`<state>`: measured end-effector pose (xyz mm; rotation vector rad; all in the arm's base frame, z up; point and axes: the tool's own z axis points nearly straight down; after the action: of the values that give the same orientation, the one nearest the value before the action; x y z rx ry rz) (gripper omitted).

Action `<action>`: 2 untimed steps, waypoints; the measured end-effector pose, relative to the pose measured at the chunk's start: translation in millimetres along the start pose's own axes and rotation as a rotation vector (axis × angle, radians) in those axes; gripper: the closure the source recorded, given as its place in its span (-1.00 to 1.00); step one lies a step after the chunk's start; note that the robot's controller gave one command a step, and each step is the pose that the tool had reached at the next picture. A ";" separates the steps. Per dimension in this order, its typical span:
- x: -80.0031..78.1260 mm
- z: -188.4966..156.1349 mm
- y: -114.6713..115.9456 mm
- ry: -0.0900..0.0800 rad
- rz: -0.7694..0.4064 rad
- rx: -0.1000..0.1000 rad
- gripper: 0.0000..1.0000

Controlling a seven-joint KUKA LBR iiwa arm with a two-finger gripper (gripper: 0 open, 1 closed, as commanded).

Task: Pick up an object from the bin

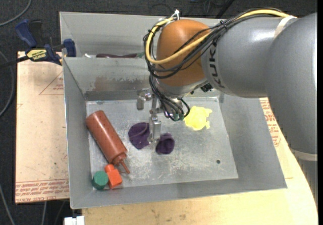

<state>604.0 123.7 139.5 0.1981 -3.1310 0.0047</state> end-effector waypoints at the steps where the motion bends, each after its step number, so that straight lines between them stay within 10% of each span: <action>1: 13.6 43.9 -22.9 -0.007 -0.159 -0.008 1.00; 2: 13.6 43.9 -23.0 -0.007 -0.159 -0.008 1.00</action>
Offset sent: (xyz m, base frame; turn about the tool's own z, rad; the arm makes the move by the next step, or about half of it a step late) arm 0.0000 0.0000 0.0000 0.0000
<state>593.2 99.1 95.7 0.4467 -3.1117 -0.0085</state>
